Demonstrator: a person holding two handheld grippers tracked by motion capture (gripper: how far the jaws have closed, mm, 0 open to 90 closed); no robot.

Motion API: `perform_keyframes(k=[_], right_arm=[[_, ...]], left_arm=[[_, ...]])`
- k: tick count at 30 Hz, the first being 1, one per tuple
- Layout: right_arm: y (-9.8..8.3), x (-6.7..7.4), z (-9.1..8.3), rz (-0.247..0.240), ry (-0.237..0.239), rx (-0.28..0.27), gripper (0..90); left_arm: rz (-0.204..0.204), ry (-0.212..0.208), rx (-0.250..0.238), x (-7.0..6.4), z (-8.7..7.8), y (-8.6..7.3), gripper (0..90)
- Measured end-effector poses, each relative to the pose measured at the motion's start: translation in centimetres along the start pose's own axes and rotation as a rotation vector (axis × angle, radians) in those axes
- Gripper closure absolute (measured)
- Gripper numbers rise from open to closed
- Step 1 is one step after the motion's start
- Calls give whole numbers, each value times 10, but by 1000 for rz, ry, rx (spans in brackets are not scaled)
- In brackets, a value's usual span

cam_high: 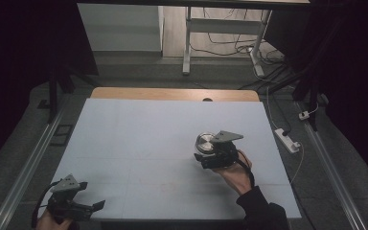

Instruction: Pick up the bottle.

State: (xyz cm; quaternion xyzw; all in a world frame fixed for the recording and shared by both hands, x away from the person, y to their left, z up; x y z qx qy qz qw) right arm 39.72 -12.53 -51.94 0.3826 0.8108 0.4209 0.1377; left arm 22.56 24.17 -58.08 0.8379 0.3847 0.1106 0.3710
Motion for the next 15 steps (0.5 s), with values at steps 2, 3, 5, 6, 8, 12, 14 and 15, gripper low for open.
perform_keyframes(k=[2,3,5,6,8,12,14,15], right_arm=[[0,8,1,-14,13,4,150],[0,12,2,-23,18,7,150],[0,21,3,-33,33,10,150],[0,24,4,-43,42,10,149],[0,33,6,-51,57,11,150],[0,51,8,-80,82,5,150],[0,59,10,-93,94,8,150],[-1,62,10,-94,99,9,150]], left_arm=[[-1,-3,-3,0,0,0,0],[-3,-4,-3,0,0,0,0],[-5,-5,-5,1,0,0,0],[-6,-7,-8,1,0,0,0],[-9,-12,-9,1,-1,0,0],[-8,-15,-11,0,-1,0,0],[-3,-12,-8,0,0,0,0],[-2,-11,-6,0,0,0,0]])
Point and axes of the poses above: each handheld gripper's, and its own axes: z roughly forward along the jaws, y roughly out of its top, x roughly to its left, the point moved 8 cm from there along z, roughly forward along the jaws, and after that the axes turned 10 degrees about z, right-handed, at the moved point
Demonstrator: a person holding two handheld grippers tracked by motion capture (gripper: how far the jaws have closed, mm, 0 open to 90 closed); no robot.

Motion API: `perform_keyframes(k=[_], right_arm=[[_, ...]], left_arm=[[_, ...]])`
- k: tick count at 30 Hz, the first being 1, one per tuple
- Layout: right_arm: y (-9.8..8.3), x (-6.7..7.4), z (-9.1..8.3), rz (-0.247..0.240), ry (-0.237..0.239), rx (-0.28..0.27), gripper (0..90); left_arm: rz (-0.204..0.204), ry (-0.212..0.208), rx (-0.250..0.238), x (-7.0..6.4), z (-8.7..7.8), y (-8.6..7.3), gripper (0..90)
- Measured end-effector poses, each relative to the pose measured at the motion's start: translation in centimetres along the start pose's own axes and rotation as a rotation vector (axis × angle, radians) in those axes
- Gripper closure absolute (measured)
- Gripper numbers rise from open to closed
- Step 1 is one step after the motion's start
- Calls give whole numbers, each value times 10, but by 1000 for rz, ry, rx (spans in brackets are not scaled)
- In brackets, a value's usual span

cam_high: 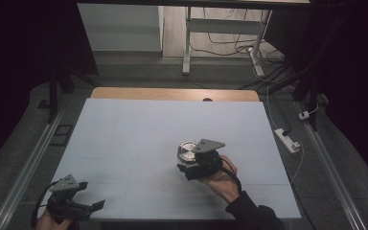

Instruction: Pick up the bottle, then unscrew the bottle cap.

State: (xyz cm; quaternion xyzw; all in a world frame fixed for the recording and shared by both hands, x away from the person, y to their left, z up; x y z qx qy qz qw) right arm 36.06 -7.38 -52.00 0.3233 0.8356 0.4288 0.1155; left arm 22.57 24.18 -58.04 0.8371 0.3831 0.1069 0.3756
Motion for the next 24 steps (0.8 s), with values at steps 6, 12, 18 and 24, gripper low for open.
perform_keyframes(k=[6,12,18,24], right_arm=[[-3,19,7,-18,57,23,150],[-5,38,12,-42,104,42,150],[-7,47,14,-55,131,55,150],[-5,43,12,-47,131,47,150]], left_arm=[[0,-1,3,0,1,0,0],[-2,-5,4,0,1,0,0],[-7,-9,-4,0,0,0,0],[-19,-51,-59,-1,-2,5,0]])
Point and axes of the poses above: each handheld gripper's, and its own axes: z roughly forward along the jaws, y roughly out of its top, x roughly to its left, the point moved 8 cm from there along z, roughly forward along the jaws, and after that the axes turned 10 degrees about z, right-handed, at the moved point
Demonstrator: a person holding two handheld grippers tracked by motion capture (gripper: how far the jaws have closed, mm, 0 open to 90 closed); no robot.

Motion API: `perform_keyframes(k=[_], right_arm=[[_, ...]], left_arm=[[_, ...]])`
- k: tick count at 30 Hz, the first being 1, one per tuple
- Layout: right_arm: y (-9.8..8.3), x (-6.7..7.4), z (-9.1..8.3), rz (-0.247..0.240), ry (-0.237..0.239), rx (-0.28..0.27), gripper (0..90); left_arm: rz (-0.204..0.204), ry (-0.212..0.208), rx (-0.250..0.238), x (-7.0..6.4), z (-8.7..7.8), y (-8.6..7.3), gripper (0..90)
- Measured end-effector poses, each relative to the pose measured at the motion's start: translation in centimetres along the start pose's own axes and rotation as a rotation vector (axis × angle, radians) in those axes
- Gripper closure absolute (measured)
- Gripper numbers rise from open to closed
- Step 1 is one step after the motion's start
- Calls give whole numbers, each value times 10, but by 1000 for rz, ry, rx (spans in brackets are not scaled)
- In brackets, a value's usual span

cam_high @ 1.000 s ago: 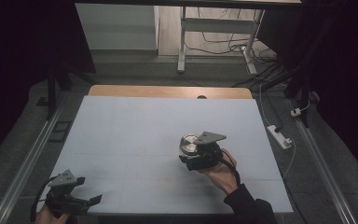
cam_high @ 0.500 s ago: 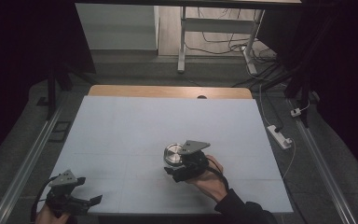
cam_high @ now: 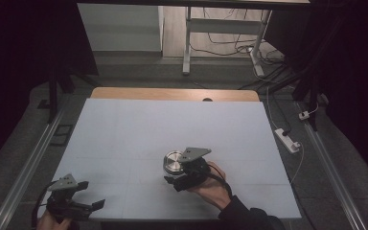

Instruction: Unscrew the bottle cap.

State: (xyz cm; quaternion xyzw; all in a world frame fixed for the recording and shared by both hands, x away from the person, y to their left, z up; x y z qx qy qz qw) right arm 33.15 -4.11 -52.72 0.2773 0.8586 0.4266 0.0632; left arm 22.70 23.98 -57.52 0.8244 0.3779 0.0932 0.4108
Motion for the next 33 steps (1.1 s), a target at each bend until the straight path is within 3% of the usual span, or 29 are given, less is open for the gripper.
perform_keyframes(k=[5,14,21,30,33], right_arm=[[2,-2,-2,6,4,-7,150],[4,-1,-6,0,9,-11,150],[6,-3,-9,2,10,-17,150],[7,-5,-10,-1,12,-21,150],[7,-6,-11,-1,11,-22,150]], left_arm=[[39,-8,-30,-2,-1,8,0],[112,-71,-91,-8,4,31,0],[136,-81,-128,-11,12,51,0],[170,-99,-119,-16,29,73,0],[202,-99,-100,-18,34,84,0]])
Point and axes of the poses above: each handheld gripper's, and its own axes: z roughly forward along the jaws, y roughly out of its top, x roughly to its left, the point moved 8 cm from there along z, roughly forward along the jaws, and after that the axes turned 10 degrees about z, right-handed, at the moved point
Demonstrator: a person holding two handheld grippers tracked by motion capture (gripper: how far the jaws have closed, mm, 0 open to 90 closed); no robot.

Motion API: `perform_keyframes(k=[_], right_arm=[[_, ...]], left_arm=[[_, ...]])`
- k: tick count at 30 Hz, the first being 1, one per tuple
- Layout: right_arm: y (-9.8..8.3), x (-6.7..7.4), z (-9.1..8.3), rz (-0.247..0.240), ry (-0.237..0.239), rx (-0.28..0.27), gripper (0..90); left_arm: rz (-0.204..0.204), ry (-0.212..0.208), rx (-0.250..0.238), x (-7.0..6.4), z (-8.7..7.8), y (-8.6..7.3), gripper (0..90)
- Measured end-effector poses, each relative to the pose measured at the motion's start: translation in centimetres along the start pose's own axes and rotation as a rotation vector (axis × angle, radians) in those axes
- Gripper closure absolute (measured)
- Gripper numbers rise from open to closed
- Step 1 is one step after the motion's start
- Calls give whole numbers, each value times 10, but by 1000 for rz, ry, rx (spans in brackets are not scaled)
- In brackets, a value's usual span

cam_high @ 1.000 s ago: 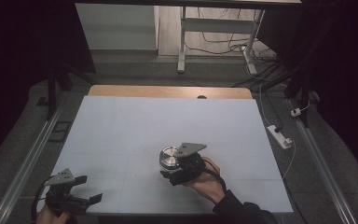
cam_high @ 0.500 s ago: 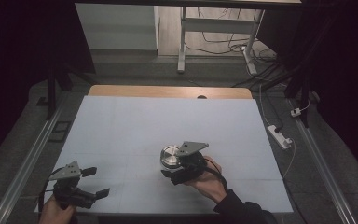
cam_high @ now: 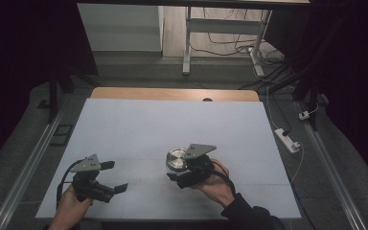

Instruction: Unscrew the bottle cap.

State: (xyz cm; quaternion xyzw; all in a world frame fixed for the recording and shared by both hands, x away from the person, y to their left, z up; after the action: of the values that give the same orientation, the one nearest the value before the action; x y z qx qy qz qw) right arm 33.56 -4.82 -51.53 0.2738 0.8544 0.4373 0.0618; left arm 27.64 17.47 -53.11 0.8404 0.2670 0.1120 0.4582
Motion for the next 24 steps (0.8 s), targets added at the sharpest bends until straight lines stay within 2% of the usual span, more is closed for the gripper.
perform_keyframes(k=[5,10,14,17,24], right_arm=[[1,1,-1,-8,9,-1,150],[0,3,1,-23,17,7,150],[2,4,1,-21,29,4,150],[2,5,1,-25,36,5,150],[3,5,0,-32,53,6,150]], left_arm=[[30,-27,10,0,9,14,0],[59,-74,-12,-3,20,29,0],[113,-86,7,-3,28,40,0],[128,-98,9,-2,33,45,0],[207,-159,2,-3,50,68,0]])
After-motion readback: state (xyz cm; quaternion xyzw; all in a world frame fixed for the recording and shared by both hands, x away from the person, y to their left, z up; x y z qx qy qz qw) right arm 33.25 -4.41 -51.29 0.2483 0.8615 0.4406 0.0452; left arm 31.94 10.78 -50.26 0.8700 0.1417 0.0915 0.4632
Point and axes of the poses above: each handheld gripper's, and its own axes: z roughly forward along the jaws, y roughly out of its top, x roughly to its left, the point moved 8 cm from there along z, roughly forward along the jaws, and after that the axes turned 10 degrees about z, right-handed, at the moved point
